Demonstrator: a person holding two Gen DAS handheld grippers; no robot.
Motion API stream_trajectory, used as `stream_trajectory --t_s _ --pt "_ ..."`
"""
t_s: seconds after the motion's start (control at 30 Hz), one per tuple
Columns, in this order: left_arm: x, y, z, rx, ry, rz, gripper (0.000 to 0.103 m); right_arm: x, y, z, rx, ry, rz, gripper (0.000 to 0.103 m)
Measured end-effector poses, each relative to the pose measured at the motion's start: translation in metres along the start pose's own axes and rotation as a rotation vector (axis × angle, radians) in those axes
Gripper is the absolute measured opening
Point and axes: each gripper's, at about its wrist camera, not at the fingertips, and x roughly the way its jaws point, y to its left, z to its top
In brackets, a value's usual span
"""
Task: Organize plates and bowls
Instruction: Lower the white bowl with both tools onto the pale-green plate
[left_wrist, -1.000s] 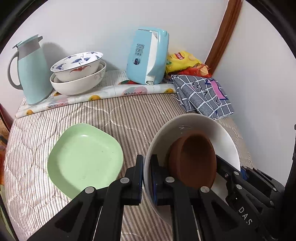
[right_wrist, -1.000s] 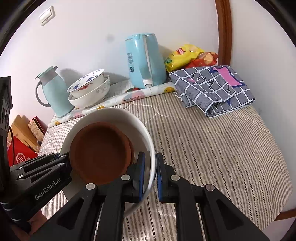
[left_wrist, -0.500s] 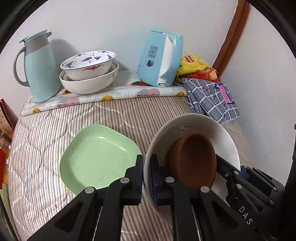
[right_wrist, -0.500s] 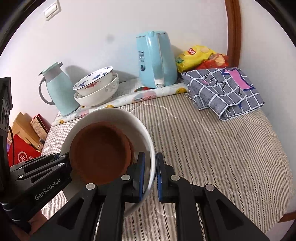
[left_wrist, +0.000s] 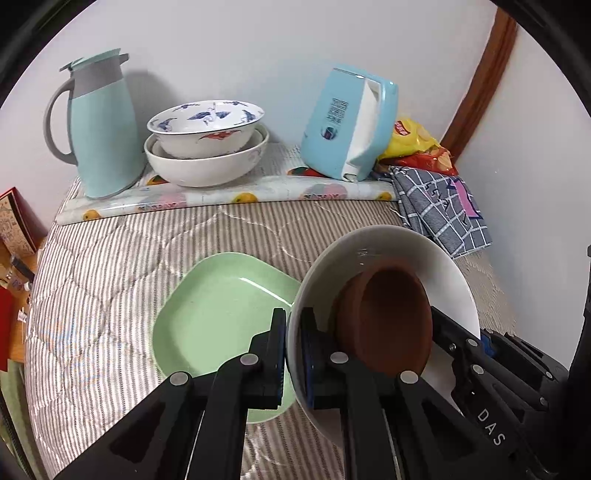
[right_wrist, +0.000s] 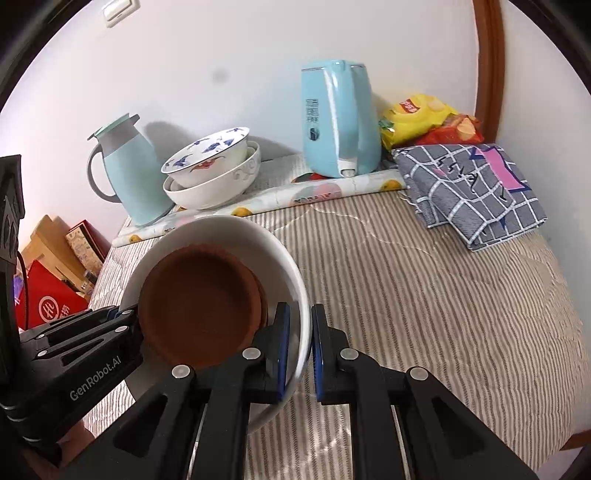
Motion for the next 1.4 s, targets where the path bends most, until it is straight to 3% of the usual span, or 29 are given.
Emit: stream_trajectory --t_s 0.63,1.4 --pt "0.008 0.054 0.004 -0.048 0.016 0.049 0.008 0.034 0.046 0.003 -0.038 0.041 0.054 0.011" --pt "0.055 0.088 -0.002 -0.086 0.099 0.064 0.008 0.090 0.058 -0.005 -0.039 0.138 0.063 0.011"
